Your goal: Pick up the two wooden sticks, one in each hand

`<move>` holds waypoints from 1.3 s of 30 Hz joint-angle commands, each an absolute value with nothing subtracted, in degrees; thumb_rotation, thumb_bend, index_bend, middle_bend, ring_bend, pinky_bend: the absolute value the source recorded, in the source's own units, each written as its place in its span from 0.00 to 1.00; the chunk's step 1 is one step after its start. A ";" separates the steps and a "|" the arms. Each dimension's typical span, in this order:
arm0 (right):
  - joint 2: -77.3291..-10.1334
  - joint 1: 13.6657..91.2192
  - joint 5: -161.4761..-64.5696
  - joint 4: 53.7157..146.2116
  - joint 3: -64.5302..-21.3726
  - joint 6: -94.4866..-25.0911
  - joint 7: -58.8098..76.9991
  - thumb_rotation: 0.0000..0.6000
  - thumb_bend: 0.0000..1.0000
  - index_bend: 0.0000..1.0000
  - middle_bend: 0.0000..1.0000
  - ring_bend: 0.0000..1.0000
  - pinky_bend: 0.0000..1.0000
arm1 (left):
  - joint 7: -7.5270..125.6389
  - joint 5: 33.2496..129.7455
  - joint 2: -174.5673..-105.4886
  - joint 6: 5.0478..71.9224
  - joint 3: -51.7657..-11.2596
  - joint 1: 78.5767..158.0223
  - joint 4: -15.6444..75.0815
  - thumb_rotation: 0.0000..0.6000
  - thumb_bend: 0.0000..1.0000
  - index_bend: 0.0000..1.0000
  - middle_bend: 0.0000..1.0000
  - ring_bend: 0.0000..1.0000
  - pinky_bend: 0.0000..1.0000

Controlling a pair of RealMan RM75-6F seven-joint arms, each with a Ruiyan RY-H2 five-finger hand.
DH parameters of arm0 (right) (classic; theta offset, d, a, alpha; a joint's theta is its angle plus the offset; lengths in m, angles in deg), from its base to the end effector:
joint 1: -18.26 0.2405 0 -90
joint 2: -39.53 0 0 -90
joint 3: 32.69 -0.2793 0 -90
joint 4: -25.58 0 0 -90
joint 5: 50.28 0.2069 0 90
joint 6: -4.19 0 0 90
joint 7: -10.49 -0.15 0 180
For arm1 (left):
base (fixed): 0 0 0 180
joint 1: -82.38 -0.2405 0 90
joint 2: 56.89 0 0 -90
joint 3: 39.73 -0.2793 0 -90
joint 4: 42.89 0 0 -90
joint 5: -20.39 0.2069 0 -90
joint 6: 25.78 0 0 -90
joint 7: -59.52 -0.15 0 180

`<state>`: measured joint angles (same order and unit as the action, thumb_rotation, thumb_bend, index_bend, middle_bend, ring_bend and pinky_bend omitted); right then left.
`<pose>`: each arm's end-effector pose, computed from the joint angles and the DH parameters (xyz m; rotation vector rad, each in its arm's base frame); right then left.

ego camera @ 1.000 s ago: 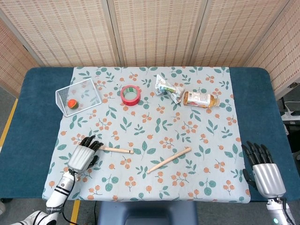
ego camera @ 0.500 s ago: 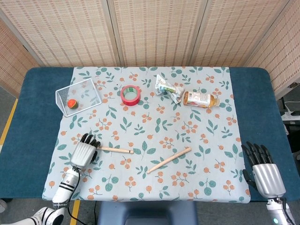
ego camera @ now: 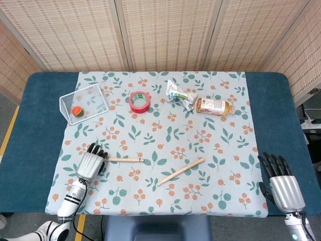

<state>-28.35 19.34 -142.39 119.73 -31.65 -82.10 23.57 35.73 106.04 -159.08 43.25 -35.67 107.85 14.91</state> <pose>-0.3185 -0.1517 0.1354 1.5117 -0.8272 0.7932 -0.2715 0.3005 -0.0495 -1.8067 -0.5289 -0.7246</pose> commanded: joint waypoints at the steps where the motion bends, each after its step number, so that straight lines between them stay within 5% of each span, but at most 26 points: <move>1: -28.34 19.33 -142.33 119.73 -31.71 -82.14 23.54 1.00 0.38 0.00 0.00 0.00 0.00 | 35.08 105.72 -159.27 43.03 -35.71 108.00 14.51 1.00 0.47 0.40 0.41 0.22 0.20; 9: -28.44 19.37 -142.23 119.64 -31.71 -81.93 23.60 1.00 0.37 0.00 0.00 0.00 0.00 | 34.03 105.35 -159.51 43.11 -35.88 108.29 14.21 1.00 0.47 0.44 0.46 0.23 0.20; 29: -31.15 21.43 -143.26 118.90 -31.73 -78.99 25.45 1.00 0.38 0.00 0.00 0.00 0.00 | 42.92 109.98 -161.15 52.09 -36.87 107.64 9.82 1.00 0.53 0.84 0.84 0.47 0.21; 39: -42.52 38.45 -140.31 115.70 -37.48 -55.75 38.11 1.00 0.37 0.13 0.10 0.00 0.00 | 50.08 110.50 -157.43 58.18 -37.34 104.03 8.92 1.00 0.53 0.85 0.85 0.48 0.21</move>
<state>-37.68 32.65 -143.30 117.66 -34.90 -62.98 33.35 49.96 110.61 -157.53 58.10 -37.38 104.13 9.02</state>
